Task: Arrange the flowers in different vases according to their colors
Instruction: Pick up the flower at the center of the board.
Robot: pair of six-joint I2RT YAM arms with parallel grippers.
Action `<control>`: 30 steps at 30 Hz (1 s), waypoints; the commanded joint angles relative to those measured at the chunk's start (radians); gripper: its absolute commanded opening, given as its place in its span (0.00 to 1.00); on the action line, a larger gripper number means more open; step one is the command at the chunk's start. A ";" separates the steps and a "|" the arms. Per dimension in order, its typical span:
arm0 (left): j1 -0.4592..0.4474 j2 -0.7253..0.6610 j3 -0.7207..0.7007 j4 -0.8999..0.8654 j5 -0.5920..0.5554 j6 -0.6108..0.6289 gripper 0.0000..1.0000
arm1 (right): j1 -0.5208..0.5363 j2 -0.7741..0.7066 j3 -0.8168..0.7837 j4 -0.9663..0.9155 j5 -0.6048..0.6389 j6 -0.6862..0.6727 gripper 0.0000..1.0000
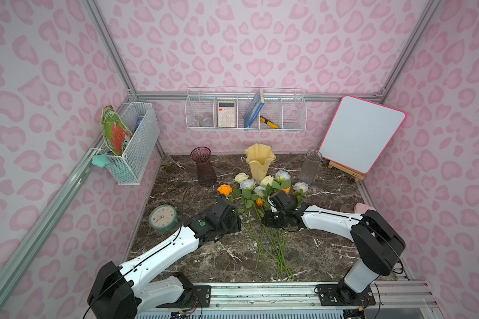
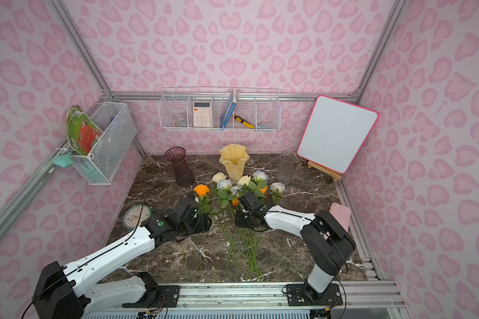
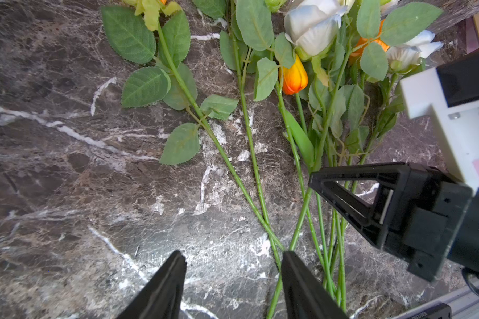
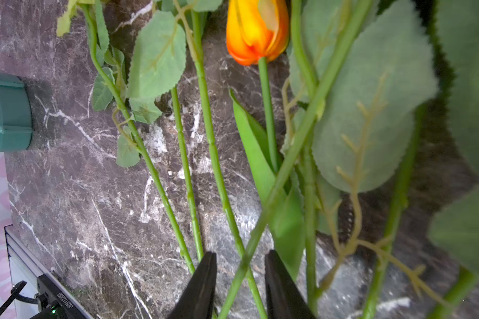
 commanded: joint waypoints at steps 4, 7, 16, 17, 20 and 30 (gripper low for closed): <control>-0.001 -0.008 -0.001 -0.012 -0.014 0.008 0.61 | 0.002 0.032 0.003 0.042 -0.018 0.012 0.33; 0.000 -0.013 -0.004 -0.017 -0.018 0.010 0.61 | 0.001 0.038 0.001 0.036 -0.007 0.009 0.30; 0.001 -0.017 -0.008 -0.022 -0.026 0.013 0.61 | -0.013 0.047 -0.009 0.057 -0.009 0.009 0.17; 0.000 -0.017 -0.008 -0.023 -0.028 0.014 0.60 | -0.013 0.048 -0.006 0.055 -0.007 0.007 0.15; 0.000 -0.017 -0.006 -0.024 -0.029 0.016 0.60 | -0.013 0.044 -0.005 0.051 -0.003 0.005 0.08; 0.000 -0.004 0.007 -0.024 -0.027 0.021 0.60 | -0.007 -0.034 -0.002 -0.004 0.021 -0.009 0.00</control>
